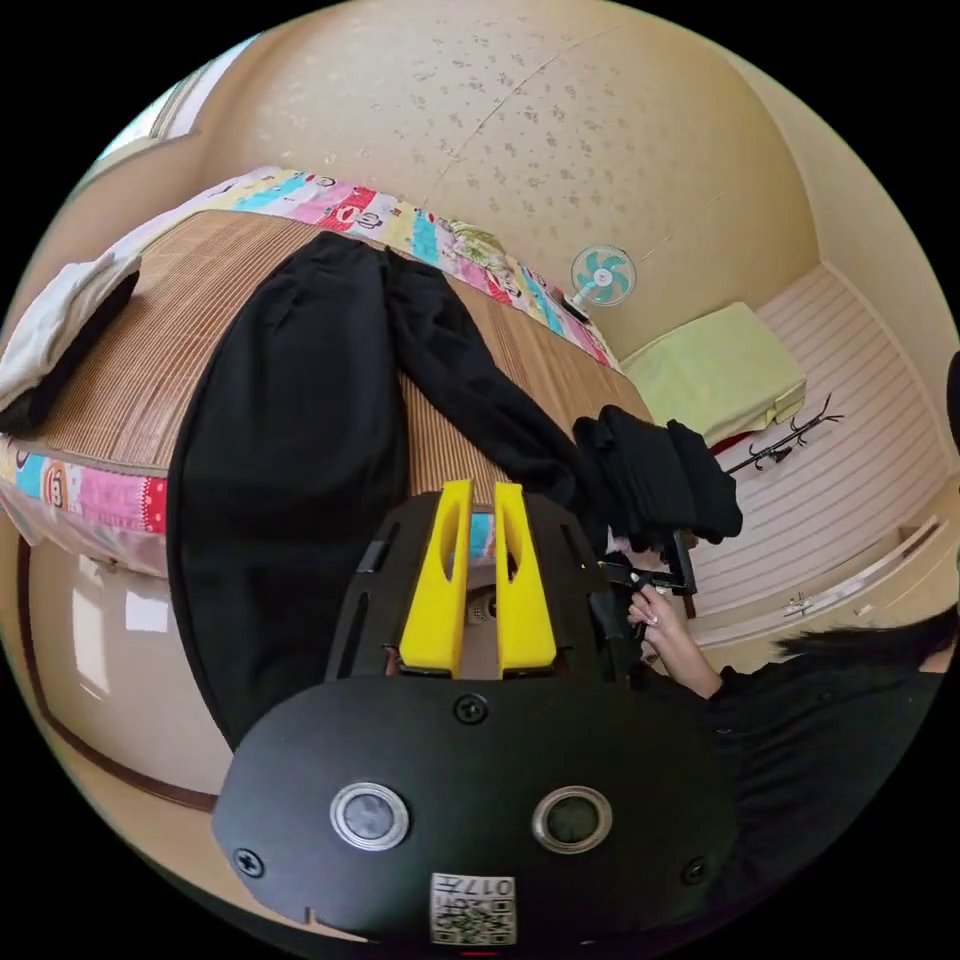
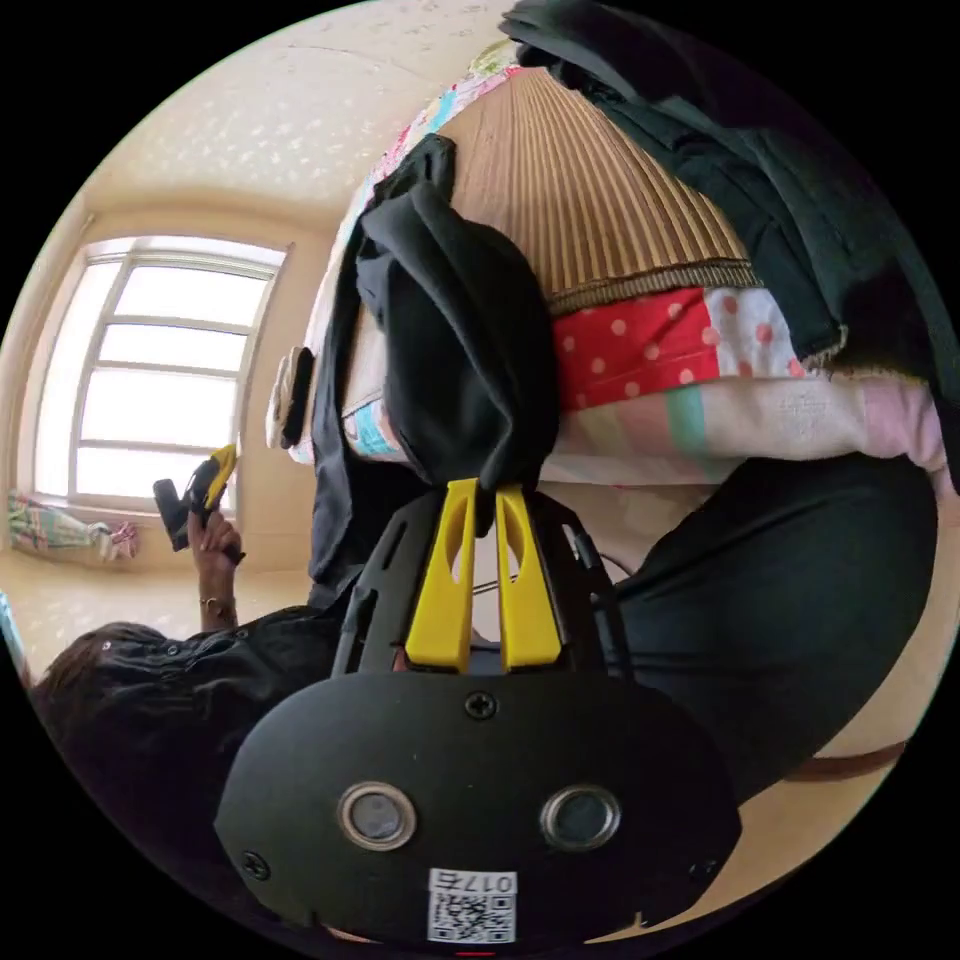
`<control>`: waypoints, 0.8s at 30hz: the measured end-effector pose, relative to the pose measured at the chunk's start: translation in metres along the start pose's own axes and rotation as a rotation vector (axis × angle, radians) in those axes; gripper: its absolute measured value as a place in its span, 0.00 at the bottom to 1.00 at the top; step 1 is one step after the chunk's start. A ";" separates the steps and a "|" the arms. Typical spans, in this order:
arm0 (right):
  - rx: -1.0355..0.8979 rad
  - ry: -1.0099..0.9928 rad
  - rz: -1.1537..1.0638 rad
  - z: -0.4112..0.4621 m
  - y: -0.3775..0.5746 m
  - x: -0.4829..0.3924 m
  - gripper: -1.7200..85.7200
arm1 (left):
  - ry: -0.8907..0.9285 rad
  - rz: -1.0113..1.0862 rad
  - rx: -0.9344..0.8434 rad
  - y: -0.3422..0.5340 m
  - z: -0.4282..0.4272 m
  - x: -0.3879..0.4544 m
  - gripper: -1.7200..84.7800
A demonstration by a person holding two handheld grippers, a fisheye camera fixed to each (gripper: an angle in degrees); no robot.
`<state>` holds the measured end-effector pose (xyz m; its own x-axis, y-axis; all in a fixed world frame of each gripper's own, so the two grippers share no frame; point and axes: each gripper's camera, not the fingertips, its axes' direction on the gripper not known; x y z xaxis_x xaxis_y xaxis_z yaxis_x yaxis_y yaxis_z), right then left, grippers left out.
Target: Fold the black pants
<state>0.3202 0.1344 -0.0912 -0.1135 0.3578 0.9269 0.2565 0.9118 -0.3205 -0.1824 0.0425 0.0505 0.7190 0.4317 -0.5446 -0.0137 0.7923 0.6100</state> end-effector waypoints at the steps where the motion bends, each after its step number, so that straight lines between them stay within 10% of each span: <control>1: 0.018 -0.073 -0.059 -0.010 0.008 -0.011 0.06 | 0.076 0.055 -0.035 -0.001 0.008 0.021 0.08; 5: 0.195 -0.454 -0.312 -0.066 0.064 -0.039 0.05 | 0.206 0.185 -0.205 0.012 0.042 0.078 0.13; 10: -0.162 0.184 0.033 -0.030 0.088 0.009 0.05 | 0.223 0.144 -0.335 0.042 0.084 0.094 0.15; 24: -0.196 -0.267 -0.386 0.022 0.073 -0.082 0.06 | 0.091 0.172 -0.733 0.069 0.194 0.177 0.22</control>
<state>0.3269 0.1764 -0.1953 -0.4704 0.0646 0.8801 0.3200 0.9419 0.1019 0.0783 0.0898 0.1079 0.6051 0.5839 -0.5413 -0.6018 0.7805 0.1692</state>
